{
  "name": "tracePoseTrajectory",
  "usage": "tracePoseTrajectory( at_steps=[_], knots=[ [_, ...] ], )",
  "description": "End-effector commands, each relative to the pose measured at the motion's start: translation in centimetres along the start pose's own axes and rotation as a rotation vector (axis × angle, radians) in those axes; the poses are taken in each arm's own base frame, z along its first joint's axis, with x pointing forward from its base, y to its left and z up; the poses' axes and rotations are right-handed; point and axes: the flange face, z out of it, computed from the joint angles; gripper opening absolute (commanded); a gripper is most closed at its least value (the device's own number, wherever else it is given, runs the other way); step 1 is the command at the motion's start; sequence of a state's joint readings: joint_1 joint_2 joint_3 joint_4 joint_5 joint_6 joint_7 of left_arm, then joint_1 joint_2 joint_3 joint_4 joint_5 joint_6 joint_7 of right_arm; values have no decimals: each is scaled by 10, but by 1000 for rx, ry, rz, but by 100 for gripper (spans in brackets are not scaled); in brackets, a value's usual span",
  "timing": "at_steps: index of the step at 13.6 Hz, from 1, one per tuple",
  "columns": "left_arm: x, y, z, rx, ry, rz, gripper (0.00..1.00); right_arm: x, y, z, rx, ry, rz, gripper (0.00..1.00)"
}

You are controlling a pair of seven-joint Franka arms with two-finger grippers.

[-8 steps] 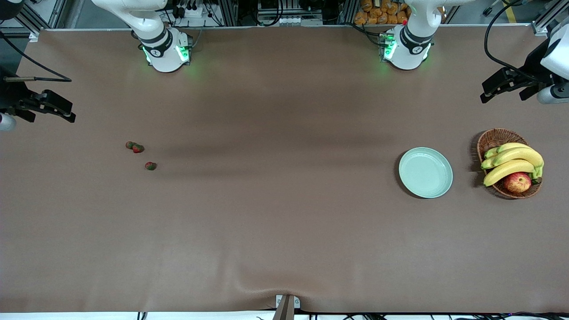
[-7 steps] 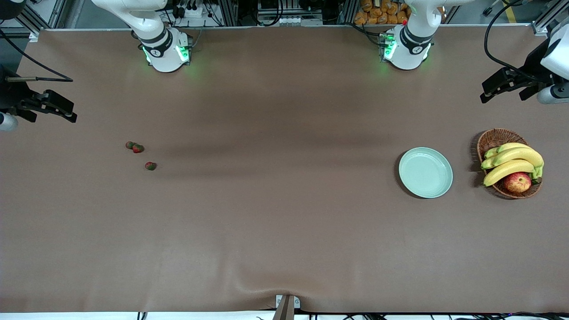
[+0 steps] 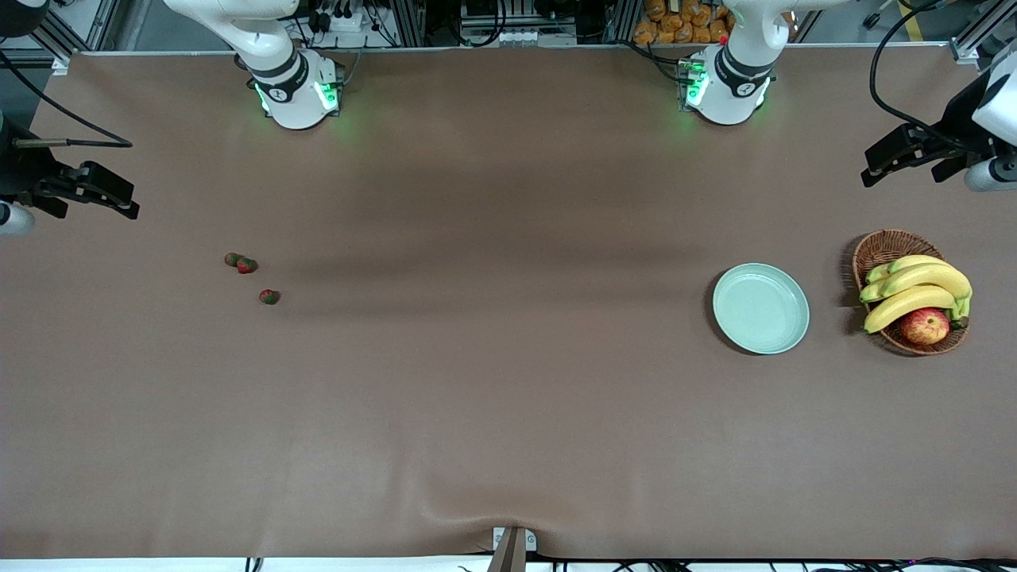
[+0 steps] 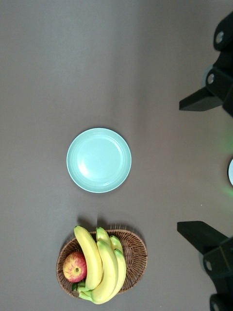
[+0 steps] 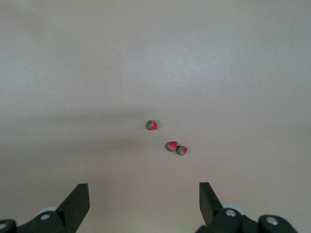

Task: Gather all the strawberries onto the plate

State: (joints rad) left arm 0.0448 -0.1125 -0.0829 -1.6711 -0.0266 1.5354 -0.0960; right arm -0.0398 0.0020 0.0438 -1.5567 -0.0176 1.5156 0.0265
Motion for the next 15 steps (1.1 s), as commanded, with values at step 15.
tracePoseTrajectory(
  at_steps=[15],
  knots=[
    [6,-1,19,3,-29,35,100,80,15,240,17,-118,33,100]
  ],
)
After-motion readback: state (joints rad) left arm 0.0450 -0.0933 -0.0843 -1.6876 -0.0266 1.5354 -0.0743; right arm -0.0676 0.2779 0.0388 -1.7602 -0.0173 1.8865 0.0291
